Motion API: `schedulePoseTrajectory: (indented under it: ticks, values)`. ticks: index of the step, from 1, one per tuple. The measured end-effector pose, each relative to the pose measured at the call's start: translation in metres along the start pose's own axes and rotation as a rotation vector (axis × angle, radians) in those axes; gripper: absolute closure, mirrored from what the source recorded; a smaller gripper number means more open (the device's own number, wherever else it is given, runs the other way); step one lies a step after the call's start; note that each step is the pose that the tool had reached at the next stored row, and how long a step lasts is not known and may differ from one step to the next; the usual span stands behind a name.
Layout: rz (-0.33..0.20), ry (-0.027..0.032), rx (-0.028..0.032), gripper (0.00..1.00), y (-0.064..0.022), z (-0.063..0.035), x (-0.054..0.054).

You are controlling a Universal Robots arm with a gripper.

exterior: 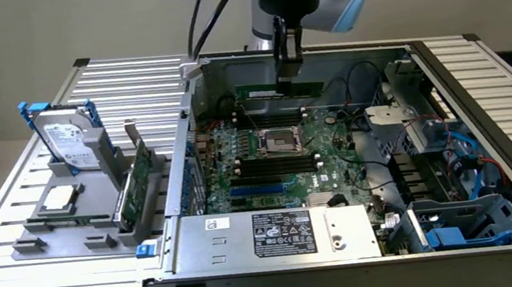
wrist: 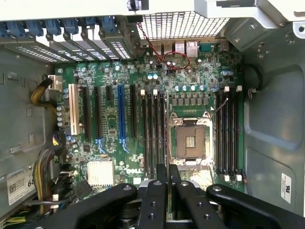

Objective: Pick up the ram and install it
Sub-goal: 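Insert the ram into the slot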

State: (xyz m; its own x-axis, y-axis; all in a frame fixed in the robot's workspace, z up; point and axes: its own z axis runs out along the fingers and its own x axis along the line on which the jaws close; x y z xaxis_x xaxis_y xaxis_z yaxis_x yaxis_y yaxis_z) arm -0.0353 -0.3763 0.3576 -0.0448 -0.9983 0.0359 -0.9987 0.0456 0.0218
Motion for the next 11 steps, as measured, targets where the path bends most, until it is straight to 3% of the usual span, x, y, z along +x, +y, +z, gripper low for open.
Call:
schedulePoseTrajectory:
  ticks: [11]
  values:
    - [-0.001, 0.0008, -0.0188, 0.87, 0.0000, 0.0001, 0.0000]
